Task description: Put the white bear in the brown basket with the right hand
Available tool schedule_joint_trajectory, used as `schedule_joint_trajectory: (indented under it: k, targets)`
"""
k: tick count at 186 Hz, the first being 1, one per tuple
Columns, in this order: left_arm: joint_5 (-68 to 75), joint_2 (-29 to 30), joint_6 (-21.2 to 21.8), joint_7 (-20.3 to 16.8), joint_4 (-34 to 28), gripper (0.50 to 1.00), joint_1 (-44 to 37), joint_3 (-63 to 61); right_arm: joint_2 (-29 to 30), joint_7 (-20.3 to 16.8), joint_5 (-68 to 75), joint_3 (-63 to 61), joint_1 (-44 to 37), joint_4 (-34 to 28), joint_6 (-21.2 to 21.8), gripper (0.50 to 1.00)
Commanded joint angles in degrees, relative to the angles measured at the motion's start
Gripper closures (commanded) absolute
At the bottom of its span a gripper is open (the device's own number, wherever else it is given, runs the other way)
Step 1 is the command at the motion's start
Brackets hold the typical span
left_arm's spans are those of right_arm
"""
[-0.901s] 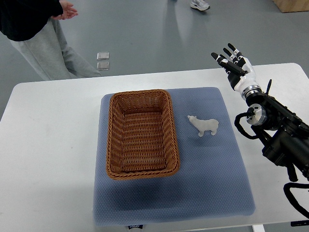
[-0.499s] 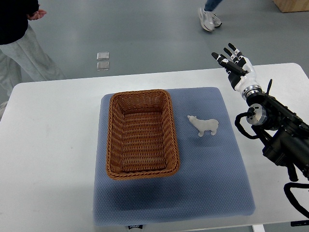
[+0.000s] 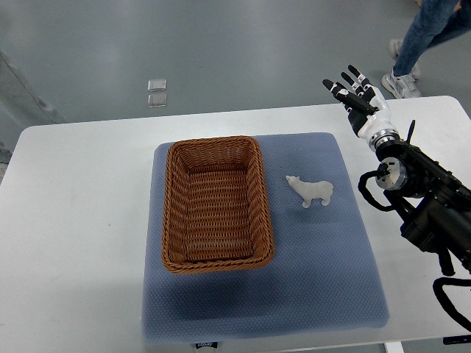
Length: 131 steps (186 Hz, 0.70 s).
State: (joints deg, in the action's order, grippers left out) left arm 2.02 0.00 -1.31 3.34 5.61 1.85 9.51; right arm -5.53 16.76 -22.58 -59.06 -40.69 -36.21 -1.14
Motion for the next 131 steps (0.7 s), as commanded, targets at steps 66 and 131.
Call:
schedule_joint_trajectory:
  k: [66, 131]
  targets:
    - [0.0, 0.0, -0.01, 0.0, -0.08, 0.5, 0.0, -0.02, 0.08, 0.03, -0.01, 0.0, 0.0, 0.35, 0.0, 0.576]
    - [0.0, 0.0, -0.01, 0.0, 0.1, 0.5, 0.0, -0.02, -0.53, -0.06, -0.01, 0.0, -0.18, 0.26, 0.09, 0.576]
